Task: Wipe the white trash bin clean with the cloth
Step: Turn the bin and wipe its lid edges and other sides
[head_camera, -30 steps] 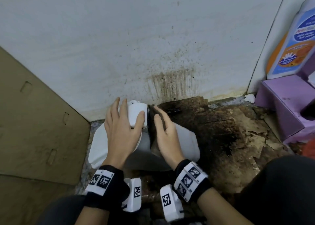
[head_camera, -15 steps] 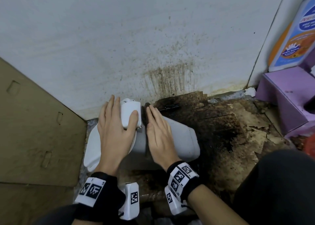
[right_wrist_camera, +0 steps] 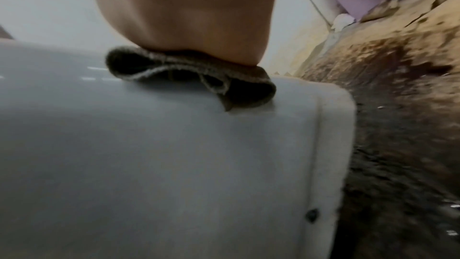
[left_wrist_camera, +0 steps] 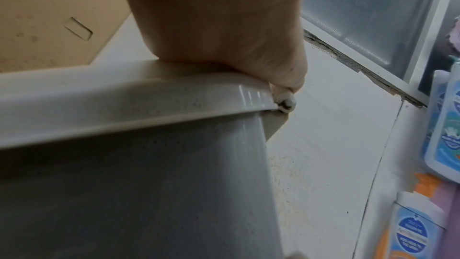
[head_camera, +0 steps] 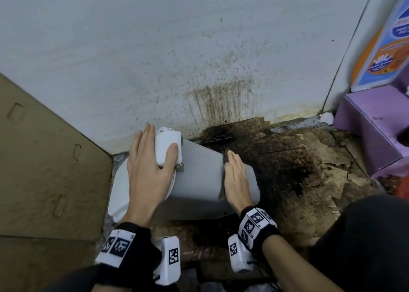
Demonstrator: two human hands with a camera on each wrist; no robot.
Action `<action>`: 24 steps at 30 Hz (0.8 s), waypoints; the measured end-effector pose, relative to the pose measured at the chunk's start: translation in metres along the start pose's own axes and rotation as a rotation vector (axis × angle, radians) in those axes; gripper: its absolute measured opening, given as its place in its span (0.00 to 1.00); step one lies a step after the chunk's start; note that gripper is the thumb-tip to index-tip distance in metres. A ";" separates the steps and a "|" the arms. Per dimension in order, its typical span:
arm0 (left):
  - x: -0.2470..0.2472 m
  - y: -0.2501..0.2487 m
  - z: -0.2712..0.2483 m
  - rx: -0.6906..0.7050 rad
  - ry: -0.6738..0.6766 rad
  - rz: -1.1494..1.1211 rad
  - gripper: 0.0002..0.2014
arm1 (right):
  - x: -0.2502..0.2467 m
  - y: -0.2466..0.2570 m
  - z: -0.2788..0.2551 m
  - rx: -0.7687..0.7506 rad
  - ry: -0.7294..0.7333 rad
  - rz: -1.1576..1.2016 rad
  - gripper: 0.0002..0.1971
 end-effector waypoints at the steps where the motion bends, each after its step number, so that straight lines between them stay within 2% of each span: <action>1: 0.000 0.000 0.000 0.002 -0.001 0.001 0.43 | 0.004 0.012 -0.004 -0.017 0.007 0.021 0.26; 4: 0.001 -0.002 -0.001 0.008 -0.002 0.003 0.43 | 0.017 0.062 -0.022 -0.090 0.050 0.108 0.28; 7: 0.002 -0.003 -0.001 0.006 0.001 0.013 0.43 | 0.033 0.107 -0.041 -0.110 0.087 0.254 0.26; 10: 0.001 -0.003 0.000 -0.012 0.004 0.004 0.44 | 0.045 0.121 -0.048 -0.125 0.101 0.295 0.26; 15: 0.000 -0.001 0.000 -0.013 0.018 -0.002 0.45 | 0.048 0.101 -0.048 -0.311 0.008 0.109 0.32; 19: -0.004 0.003 0.001 -0.028 0.029 -0.002 0.44 | 0.037 0.076 -0.039 -0.443 0.032 -0.047 0.28; 21: -0.007 0.004 0.000 -0.037 0.034 -0.014 0.44 | 0.030 0.057 -0.032 -0.443 0.022 -0.113 0.28; 24: -0.008 0.002 -0.001 -0.057 0.042 -0.037 0.42 | 0.014 0.015 -0.020 -0.327 0.015 -0.133 0.29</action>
Point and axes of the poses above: each hand's wrist, its own z-axis towards the middle knuckle, its own x-axis out of the palm, y = z × x, the point moved 1 cm from there along z, towards the middle knuckle, and after that the axes turned 2 degrees about y, right-handed, at the moved point
